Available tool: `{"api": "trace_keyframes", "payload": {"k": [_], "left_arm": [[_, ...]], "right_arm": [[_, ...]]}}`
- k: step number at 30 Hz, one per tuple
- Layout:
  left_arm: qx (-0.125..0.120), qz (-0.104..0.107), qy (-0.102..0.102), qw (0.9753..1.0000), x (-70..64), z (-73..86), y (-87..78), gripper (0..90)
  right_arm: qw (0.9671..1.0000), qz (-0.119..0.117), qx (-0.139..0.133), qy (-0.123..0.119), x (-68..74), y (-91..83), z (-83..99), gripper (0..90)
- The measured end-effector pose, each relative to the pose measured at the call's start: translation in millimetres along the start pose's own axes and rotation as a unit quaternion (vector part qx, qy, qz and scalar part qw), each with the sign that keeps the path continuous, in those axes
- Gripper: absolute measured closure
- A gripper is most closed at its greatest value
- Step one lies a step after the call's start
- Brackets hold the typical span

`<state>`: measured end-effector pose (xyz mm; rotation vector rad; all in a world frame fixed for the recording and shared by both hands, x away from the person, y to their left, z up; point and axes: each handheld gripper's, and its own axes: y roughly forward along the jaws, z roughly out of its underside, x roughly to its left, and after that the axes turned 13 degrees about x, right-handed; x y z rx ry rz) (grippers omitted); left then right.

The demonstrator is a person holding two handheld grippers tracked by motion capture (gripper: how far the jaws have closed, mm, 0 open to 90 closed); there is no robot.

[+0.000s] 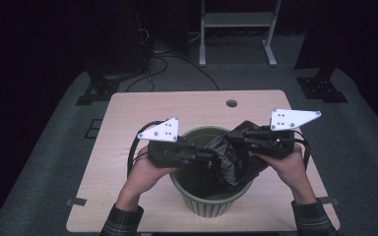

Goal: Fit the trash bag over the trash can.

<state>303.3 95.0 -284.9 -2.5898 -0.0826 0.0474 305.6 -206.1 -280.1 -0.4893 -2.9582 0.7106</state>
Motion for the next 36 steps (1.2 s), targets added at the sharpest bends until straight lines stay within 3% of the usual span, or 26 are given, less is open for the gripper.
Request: {"api": "trace_keyframes", "payload": {"k": [2,7,13,19,27,31,36], "left_arm": [[-0.004,0.003,0.001,1.0000,-0.5,0.4,-3.0,89.0],[-0.005,-0.005,0.005,1.0000,-2.7,4.2,-10.5,89.2],[-0.018,-0.018,-0.003,0.9997,-1.3,16.2,-26.8,89.2],[-0.022,-0.025,-0.008,0.9994,-1.8,25.1,-37.0,89.1],[-0.025,-0.028,-0.010,0.9993,-2.0,27.4,-39.9,89.1],[-0.027,-0.026,-0.008,0.9993,-2.2,26.9,-39.8,89.1],[-0.023,-0.022,-0.007,0.9995,-1.8,26.3,-37.5,89.1]], "right_arm": [[1.0000,0.002,-0.003,0.005,-0.7,-1.6,0.2,78.0],[0.9996,0.017,-0.018,0.011,-2.2,-13.6,5.1,66.0],[0.9986,0.037,-0.021,0.030,-8.3,-38.6,24.2,64.5],[0.9970,0.052,-0.005,0.057,-11.3,-52.4,54.1,63.0],[0.9935,0.061,-0.001,0.097,-20.5,-55.8,84.9,62.9],[0.9928,0.062,0.004,0.102,-25.7,-52.1,86.5,62.0],[0.9935,0.046,0.012,0.103,-29.5,-44.6,84.0,60.9]]}}
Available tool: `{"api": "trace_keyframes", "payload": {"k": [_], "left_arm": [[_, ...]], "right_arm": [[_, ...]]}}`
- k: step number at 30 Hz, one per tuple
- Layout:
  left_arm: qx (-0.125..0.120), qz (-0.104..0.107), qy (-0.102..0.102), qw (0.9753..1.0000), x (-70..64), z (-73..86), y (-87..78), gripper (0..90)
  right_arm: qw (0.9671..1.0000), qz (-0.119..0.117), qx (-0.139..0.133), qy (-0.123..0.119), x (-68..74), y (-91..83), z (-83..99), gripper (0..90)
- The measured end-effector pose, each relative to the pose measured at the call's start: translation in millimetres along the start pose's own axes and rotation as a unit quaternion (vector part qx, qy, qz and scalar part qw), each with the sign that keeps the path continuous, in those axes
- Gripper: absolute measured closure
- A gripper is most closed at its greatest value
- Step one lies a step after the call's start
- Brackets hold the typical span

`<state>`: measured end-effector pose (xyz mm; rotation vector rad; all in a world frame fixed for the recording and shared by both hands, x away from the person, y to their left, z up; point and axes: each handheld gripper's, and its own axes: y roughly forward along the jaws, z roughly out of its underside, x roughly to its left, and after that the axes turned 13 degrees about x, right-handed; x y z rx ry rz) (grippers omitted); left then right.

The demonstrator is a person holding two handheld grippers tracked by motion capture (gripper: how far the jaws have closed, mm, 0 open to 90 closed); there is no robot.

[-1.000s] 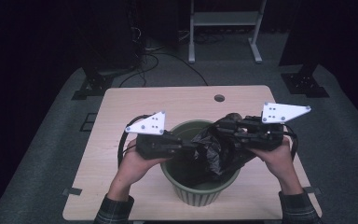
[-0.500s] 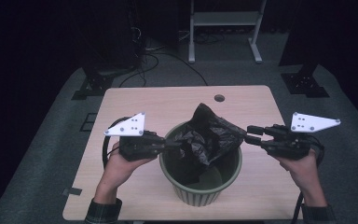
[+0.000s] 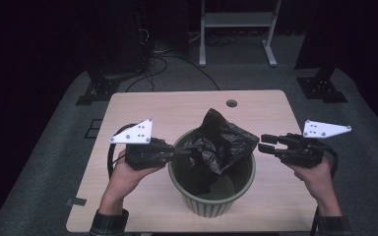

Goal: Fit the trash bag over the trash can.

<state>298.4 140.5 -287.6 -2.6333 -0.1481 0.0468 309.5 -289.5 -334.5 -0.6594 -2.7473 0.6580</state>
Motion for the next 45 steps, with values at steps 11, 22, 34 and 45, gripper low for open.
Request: {"api": "trace_keyframes", "payload": {"k": [11,22,34,45], "left_arm": [[0.032,-0.023,-0.011,0.9992,3.8,4.8,10.2,69.9],[-0.011,-0.110,-0.008,0.9938,-8.4,-10.7,-13.7,25.6],[0.006,-0.051,-0.015,0.9986,-16.9,-35.5,31.9,25.6],[0.007,-0.038,-0.040,0.9985,-17.5,-37.3,49.4,19.7]], "right_arm": [[0.9998,-0.011,0.000,-0.019,4.6,4.4,-6.6,90.0],[0.9984,-0.024,-0.012,-0.049,21.8,6.0,-31.0,90.0],[0.9949,-0.046,-0.030,-0.085,49.1,33.3,-69.8,90.0],[0.9919,-0.043,-0.045,-0.111,72.6,55.5,-106.4,90.0]]}}
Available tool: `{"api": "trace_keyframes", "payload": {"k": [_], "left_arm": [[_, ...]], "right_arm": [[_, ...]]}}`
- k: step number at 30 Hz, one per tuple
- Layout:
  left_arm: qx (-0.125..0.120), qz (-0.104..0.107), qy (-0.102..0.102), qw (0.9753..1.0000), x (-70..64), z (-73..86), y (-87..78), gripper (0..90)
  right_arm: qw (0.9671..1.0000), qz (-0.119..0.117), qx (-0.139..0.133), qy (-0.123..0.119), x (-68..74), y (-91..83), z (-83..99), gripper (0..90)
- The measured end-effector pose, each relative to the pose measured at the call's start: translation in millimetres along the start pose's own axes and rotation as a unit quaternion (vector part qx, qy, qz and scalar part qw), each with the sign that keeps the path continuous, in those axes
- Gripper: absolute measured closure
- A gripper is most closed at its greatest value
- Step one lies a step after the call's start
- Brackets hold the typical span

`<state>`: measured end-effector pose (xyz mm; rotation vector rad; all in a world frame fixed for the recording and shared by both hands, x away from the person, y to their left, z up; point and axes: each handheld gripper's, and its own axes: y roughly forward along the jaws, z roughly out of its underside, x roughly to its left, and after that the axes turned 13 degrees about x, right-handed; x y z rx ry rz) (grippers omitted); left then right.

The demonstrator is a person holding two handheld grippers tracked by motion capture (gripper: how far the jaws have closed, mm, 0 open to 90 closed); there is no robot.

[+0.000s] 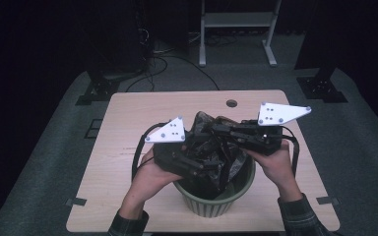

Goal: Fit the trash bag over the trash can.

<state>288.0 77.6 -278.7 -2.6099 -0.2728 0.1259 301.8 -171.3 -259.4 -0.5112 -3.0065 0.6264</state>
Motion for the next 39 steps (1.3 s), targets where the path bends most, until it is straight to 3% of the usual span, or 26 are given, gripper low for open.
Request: {"api": "trace_keyframes", "payload": {"k": [6,9,12,14,19,21,27,33,39], "left_arm": [[-0.012,0.005,-0.018,0.9998,4.9,-0.3,1.2,23.5],[-0.020,0.022,-0.020,0.9994,6.5,-0.4,0.6,38.1],[-0.019,0.030,-0.015,0.9992,5.5,-0.2,0.0,44.2],[-0.018,0.034,-0.011,0.9992,5.1,-0.3,0.2,53.1],[0.003,0.032,-0.003,0.9995,5.0,-0.5,-0.1,82.7],[0.013,0.031,0.002,0.9994,4.0,1.2,-1.7,87.1],[0.022,0.032,0.010,0.9992,3.2,14.3,-13.2,88.5],[0.016,0.040,0.017,0.9989,0.7,21.3,-26.3,88.6],[0.014,0.044,0.022,0.9987,-1.7,21.3,-30.9,88.5]], "right_arm": [[0.9998,-0.013,-0.009,-0.009,9.1,11.4,-5.6,90.0],[0.9998,-0.015,-0.009,-0.012,12.0,14.6,-6.7,90.0],[0.9999,-0.011,-0.007,-0.011,12.1,15.6,-5.9,90.0],[0.9998,-0.015,-0.006,-0.009,11.5,15.7,-5.1,90.0],[0.9996,-0.021,-0.009,-0.015,14.4,15.8,-4.1,89.2],[0.9997,-0.016,-0.014,-0.012,13.6,12.4,-2.9,76.9],[0.9996,0.011,-0.025,0.005,1.7,-12.3,10.4,70.7],[0.9985,0.039,-0.004,0.037,-15.9,-33.1,34.6,67.4],[0.9980,0.020,-0.004,0.060,-30.9,-31.3,47.4,63.1]]}}
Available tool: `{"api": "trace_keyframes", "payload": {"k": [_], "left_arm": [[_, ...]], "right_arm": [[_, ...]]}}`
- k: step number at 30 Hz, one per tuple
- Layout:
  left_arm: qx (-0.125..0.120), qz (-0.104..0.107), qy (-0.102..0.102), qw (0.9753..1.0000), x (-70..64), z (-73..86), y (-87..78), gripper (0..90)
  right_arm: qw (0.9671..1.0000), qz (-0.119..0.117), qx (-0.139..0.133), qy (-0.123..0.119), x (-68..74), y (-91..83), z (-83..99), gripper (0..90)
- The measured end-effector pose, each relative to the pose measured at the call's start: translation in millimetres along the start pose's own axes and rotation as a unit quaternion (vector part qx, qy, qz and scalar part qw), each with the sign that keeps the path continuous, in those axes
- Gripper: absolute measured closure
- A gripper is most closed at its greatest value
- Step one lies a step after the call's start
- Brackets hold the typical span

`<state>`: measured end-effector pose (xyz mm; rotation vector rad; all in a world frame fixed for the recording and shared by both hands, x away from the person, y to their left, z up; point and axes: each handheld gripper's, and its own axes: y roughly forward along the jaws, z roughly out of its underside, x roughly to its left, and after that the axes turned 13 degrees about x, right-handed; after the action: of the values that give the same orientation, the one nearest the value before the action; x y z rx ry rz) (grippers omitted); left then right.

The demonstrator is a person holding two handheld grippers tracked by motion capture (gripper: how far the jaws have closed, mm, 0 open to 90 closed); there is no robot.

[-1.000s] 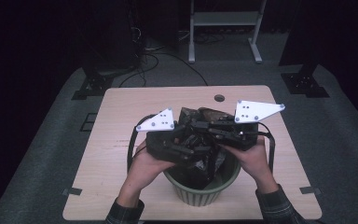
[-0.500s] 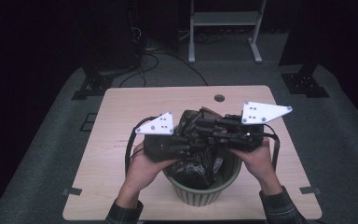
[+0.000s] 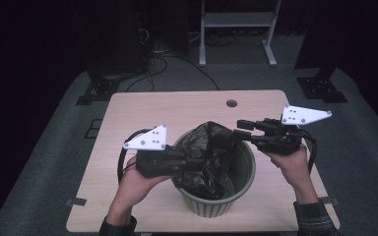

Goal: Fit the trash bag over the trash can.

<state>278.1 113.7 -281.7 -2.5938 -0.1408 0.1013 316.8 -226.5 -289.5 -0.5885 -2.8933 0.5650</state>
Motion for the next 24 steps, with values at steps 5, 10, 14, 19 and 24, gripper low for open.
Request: {"api": "trace_keyframes", "payload": {"k": [5,10,14,19,24], "left_arm": [[-0.004,0.008,0.005,0.9999,-1.4,0.0,-0.5,88.5],[0.004,-0.014,0.000,0.9999,0.6,3.5,-5.8,88.4],[-0.004,-0.039,-0.017,0.9991,10.3,11.3,-17.3,88.3],[-0.010,-0.068,-0.028,0.9973,18.0,18.0,-29.8,87.9],[-0.010,-0.087,-0.036,0.9955,20.5,24.9,-36.8,86.8]], "right_arm": [[0.9998,-0.010,0.014,-0.001,0.3,12.4,-1.8,70.3],[0.9997,-0.009,0.019,-0.009,3.4,17.0,-1.8,90.0],[0.9998,0.005,0.017,-0.009,3.2,4.1,1.0,90.0],[0.9997,0.018,0.009,-0.012,3.0,-15.5,5.1,90.0],[0.9991,0.035,0.016,-0.015,7.1,-31.9,18.1,90.0]]}}
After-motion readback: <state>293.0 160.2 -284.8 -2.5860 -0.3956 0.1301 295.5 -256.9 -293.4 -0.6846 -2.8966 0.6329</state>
